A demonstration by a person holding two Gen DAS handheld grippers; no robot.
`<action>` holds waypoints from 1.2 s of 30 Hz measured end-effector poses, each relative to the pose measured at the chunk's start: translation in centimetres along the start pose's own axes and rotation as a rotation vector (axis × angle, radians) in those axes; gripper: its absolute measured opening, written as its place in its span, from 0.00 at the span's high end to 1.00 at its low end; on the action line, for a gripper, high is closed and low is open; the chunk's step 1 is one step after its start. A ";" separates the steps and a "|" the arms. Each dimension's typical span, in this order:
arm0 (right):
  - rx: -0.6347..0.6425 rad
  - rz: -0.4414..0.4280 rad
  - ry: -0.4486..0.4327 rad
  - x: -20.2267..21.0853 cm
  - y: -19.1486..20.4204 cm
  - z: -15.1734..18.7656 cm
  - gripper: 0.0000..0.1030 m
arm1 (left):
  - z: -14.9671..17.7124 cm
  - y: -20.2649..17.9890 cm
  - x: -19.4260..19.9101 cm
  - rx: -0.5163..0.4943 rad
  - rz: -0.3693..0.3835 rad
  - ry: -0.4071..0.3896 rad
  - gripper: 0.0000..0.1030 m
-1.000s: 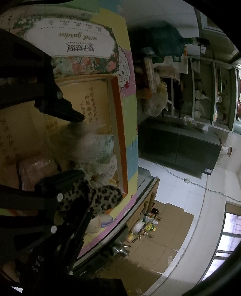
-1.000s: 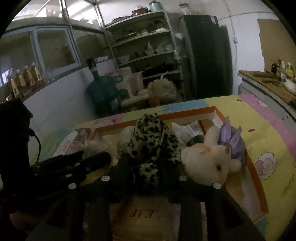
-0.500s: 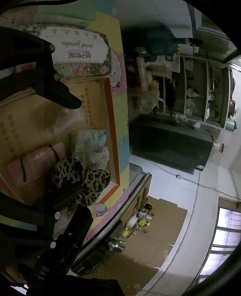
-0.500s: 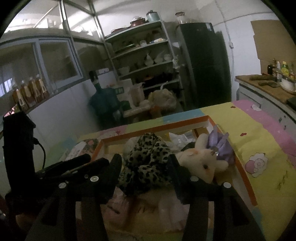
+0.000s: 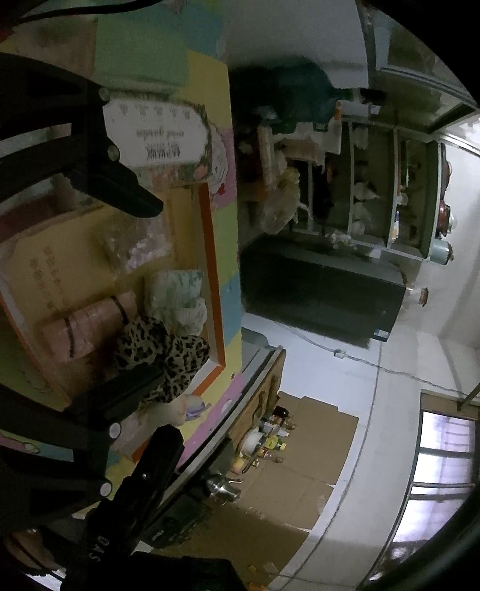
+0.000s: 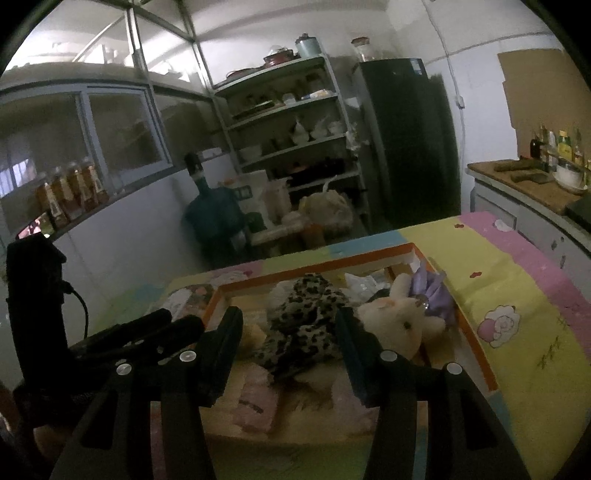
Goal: Organize soft objects
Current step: 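Withdraw both grippers from the tray toward the tissue packs and green box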
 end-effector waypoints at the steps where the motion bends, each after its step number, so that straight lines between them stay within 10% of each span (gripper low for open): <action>1: 0.002 0.000 0.000 0.1 0.2 0.0 0.47 | 0.0 0.1 0.4 -0.003 -0.005 -0.005 0.20; 36: 0.077 -0.085 0.010 4.6 12.1 1.6 0.38 | -1.1 8.0 14.5 -0.024 -0.165 -0.118 0.20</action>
Point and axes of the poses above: each gripper's, at about its wrist camera, not at the fingertips, and x roughly against the way its jaws point, y to its left, z to its underside, the point moved 8 cm from there along -x, roughly the way its jaws point, and after that the axes turned 15 degrees about -y, right-handed, at the moved point
